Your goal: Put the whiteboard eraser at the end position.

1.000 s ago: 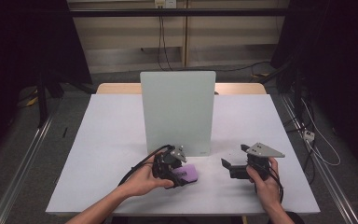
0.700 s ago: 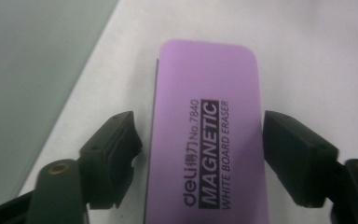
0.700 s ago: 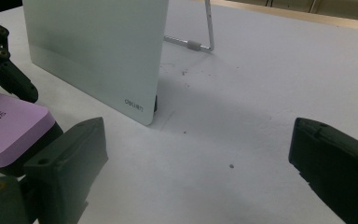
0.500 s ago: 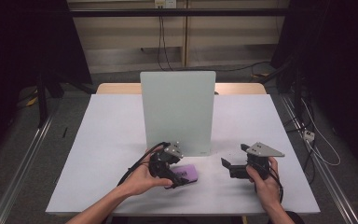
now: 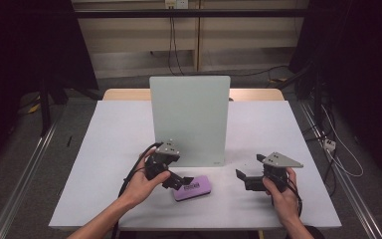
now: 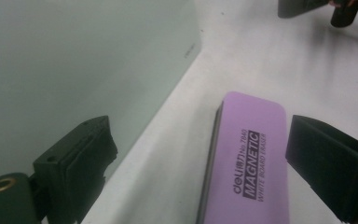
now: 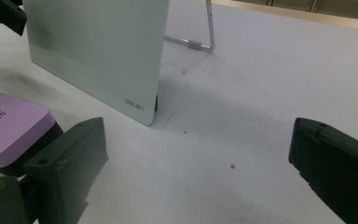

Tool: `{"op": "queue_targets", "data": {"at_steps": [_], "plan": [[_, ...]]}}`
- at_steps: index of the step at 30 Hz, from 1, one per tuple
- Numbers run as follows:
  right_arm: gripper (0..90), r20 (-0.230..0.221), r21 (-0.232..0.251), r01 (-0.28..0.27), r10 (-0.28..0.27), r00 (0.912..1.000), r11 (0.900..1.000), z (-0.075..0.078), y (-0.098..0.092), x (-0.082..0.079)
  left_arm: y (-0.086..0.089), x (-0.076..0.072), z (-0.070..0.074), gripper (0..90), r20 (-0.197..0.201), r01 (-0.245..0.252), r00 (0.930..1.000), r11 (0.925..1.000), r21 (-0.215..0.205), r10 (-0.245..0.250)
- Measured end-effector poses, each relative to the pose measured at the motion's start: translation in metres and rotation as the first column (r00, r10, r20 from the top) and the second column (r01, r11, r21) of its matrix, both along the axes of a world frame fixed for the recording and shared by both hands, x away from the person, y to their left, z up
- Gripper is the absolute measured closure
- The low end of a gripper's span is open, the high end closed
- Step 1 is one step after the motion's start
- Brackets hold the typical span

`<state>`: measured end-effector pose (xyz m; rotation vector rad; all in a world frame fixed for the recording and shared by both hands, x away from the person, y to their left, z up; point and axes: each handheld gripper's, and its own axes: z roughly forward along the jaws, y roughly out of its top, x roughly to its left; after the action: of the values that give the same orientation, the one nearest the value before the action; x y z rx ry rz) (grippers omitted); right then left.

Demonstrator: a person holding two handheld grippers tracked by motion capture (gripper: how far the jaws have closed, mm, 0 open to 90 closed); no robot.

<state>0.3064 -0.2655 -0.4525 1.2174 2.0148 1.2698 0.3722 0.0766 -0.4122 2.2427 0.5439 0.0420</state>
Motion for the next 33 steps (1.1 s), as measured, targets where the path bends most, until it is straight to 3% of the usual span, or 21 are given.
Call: {"op": "queue_targets", "data": {"at_steps": [1,3,5,7,8,10,13,14,17,20,22,23,25,26,27,32,33], "plan": [[4.6,-0.001,-0.001,0.001,-0.001,1.0000,1.000,0.000,0.000,0.000,0.002,0.000,0.000,7.4,0.000,-0.004,1.0000,0.9999,-0.016,0.004],[4.6,0.001,-0.001,0.000,0.000,1.0000,1.000,0.000,0.000,0.000,0.007,0.000,0.003,7.4,0.014,-0.015,0.9998,0.9999,0.002,0.015],[4.6,-0.003,0.000,0.001,-0.001,1.0000,1.000,0.000,0.000,0.000,0.012,-0.001,0.004,7.3,0.029,-0.036,0.9989,0.9993,-0.013,0.037],[4.6,-0.001,-0.001,-0.002,0.002,1.0000,1.000,0.000,0.001,0.000,0.018,-0.002,0.006,7.1,0.053,-0.077,0.9957,0.9971,0.000,0.077],[4.6,-0.002,-0.001,-0.002,0.002,1.0000,1.000,0.000,0.001,0.000,0.021,-0.002,0.005,7.1,0.048,-0.072,0.9962,0.9972,-0.018,0.073],[4.6,-0.004,-0.003,-0.002,0.002,1.0000,1.000,0.000,0.001,0.000,0.026,-0.003,0.004,7.1,0.069,-0.087,0.9938,0.9962,-0.008,0.087],[4.6,-0.006,-0.003,-0.003,0.003,1.0000,1.000,-0.001,0.001,0.000,0.034,-0.003,0.001,6.9,0.067,-0.121,0.9904,0.9926,-0.008,0.121],[4.6,-0.008,-0.003,-0.003,0.003,1.0000,1.000,-0.001,0.001,0.000,0.038,-0.002,0.000,6.7,0.051,-0.104,0.9932,0.9944,-0.020,0.105],[4.6,-0.010,-0.003,-0.003,0.003,0.9999,1.000,-0.001,0.002,0.000,0.049,0.000,0.001,6.6,0.053,-0.128,0.9901,0.9913,-0.031,0.130],[4.6,-0.010,-0.004,-0.002,0.002,0.9999,1.000,-0.001,0.001,-0.001,0.061,0.001,0.003,6.5,0.067,-0.178,0.9813,0.9832,-0.040,0.180],[4.6,-0.012,-0.004,-0.001,0.001,0.9999,1.000,-0.001,0.001,-0.001,0.070,0.001,0.004,6.5,0.068,-0.210,0.9742,0.9750,-0.072,0.215],[4.6,-0.012,-0.004,-0.001,0.001,0.9999,1.000,-0.001,0.000,-0.001,0.074,0.000,0.006,6.6,0.070,-0.241,0.9663,0.9664,-0.090,0.248],[4.6,-0.012,-0.001,0.005,-0.005,0.9999,1.000,-0.001,-0.001,-0.002,0.082,0.001,0.008,6.5,0.068,-0.245,0.9650,0.9631,-0.112,0.253],[4.6,-0.009,-0.001,0.006,-0.006,0.9999,1.000,-0.001,-0.001,-0.002,0.085,0.000,0.009,6.5,0.076,-0.268,0.9579,0.9569,-0.113,0.277],[4.6,-0.011,-0.001,0.008,-0.008,0.9999,1.000,-0.001,-0.002,-0.002,0.088,-0.001,0.009,6.5,0.071,-0.275,0.9560,0.9537,-0.122,0.285],[4.6,-0.011,0.001,0.013,-0.013,0.9999,1.000,0.000,-0.003,-0.004,0.104,-0.003,0.008,6.5,0.083,-0.292,0.9497,0.9496,-0.114,0.302],[4.6,-0.011,0.000,0.013,-0.013,0.9999,1.000,-0.001,-0.003,-0.004,0.107,-0.004,0.006,6.5,0.080,-0.304,0.9461,0.9456,-0.117,0.314]]}}
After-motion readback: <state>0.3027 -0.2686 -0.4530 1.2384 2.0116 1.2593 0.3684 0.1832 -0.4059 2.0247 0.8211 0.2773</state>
